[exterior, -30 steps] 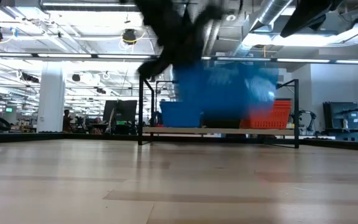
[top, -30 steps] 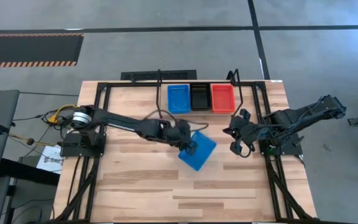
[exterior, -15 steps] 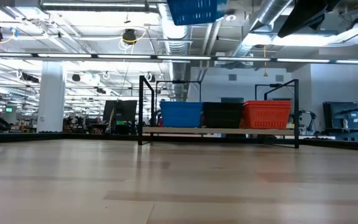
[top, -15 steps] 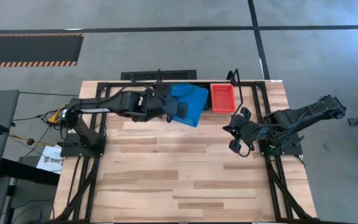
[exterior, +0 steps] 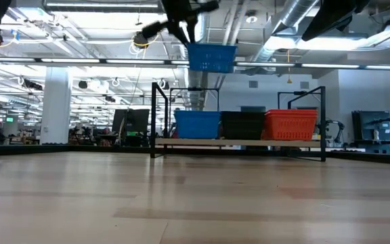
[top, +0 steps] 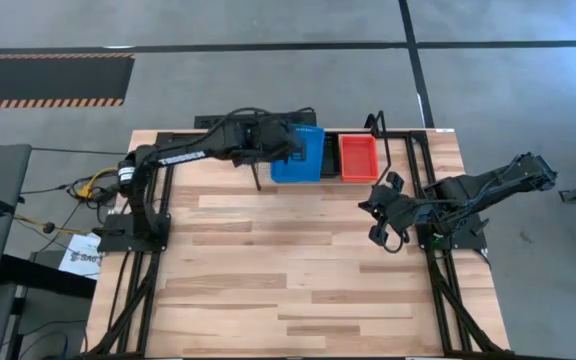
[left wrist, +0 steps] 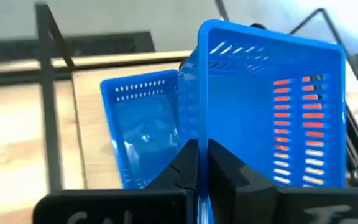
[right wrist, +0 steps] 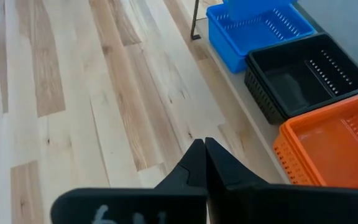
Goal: Stack baskets on shelf by color
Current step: Stack the blue bin on top of the blue bin on the shelf
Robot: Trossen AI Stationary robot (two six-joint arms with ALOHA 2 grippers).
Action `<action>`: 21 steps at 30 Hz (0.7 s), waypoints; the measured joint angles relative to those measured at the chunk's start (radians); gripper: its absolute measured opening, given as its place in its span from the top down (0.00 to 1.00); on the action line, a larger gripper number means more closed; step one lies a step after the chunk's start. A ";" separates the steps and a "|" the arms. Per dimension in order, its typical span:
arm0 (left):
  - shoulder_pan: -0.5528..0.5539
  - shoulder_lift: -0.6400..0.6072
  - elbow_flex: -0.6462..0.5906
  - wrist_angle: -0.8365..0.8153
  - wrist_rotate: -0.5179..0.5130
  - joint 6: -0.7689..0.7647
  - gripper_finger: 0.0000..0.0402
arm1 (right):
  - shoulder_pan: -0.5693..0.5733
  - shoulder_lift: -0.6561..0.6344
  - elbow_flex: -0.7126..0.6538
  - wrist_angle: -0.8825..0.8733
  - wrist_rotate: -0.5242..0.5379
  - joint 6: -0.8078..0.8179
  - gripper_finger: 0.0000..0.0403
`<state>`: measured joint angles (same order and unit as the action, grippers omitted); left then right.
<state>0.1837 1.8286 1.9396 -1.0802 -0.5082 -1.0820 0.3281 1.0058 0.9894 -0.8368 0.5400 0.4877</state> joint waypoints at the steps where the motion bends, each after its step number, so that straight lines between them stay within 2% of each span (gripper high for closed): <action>1: 0.017 0.008 0.000 0.005 0.027 -0.009 1.00 | 0.001 0.000 0.000 -0.001 0.000 -0.001 0.99; 3: 0.046 0.025 0.000 -0.001 0.066 -0.021 1.00 | 0.008 0.000 0.000 -0.003 0.000 -0.012 0.99; 9: 0.103 0.060 0.002 0.030 0.095 -0.032 1.00 | 0.044 0.001 0.001 -0.030 -0.006 -0.020 0.99; 14: 0.156 0.076 0.000 -0.015 0.146 -0.043 1.00 | 0.076 0.000 0.001 -0.060 -0.009 -0.018 0.99; 21: 0.198 0.076 0.000 -0.032 0.145 -0.046 1.00 | 0.116 0.000 0.001 -0.105 -0.011 -0.018 0.99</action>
<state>0.3813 1.9041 1.9392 -1.1121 -0.3632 -1.1278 0.4437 1.0061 0.9900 -0.9415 0.5285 0.4702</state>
